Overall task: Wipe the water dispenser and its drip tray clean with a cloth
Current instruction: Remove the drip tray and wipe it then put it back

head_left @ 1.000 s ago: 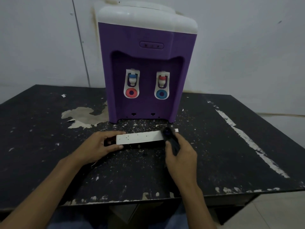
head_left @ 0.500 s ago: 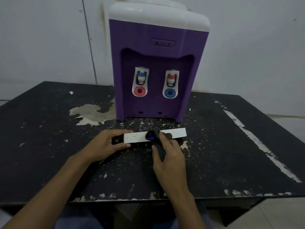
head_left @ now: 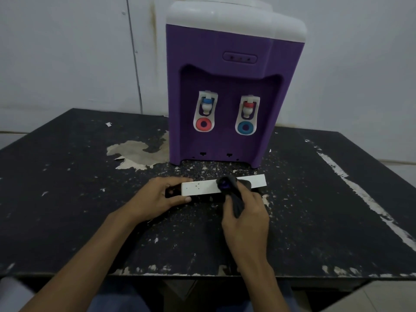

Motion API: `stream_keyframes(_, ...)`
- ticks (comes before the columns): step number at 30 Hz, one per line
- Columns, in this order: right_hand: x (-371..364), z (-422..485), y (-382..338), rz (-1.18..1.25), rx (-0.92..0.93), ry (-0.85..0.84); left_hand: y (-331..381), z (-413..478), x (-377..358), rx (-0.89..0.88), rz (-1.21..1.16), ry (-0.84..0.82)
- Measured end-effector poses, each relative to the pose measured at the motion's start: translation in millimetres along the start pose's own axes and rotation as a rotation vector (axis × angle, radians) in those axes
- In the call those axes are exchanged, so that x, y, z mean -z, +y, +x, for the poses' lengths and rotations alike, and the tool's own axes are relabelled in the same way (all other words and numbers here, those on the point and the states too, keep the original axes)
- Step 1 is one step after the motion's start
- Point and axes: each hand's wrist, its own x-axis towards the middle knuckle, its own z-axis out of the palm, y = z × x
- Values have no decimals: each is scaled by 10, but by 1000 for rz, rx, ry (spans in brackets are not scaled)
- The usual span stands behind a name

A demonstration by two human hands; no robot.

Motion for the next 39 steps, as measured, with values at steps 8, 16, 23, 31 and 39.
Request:
stream_keyframes(8,-105,-30,-140,-69,141,-214,52,-19,-2,-37,-47,15)
stream_keyframes(16,-312,-69,-378,-213,301,-296,48,-45,10,-102,-38,5)
stream_keyframes(23,-176,-38,-246,-124,29,-54,41,-20,-14,-64,-71,23)
stream_keyframes(31,-267,-68,-360,-161,116,-233,48,-44,3,-70,-95,8)
stream_keyframes(39,-278,-96,-353,-141,163,-241,57,-44,-8,-71,-80,5)
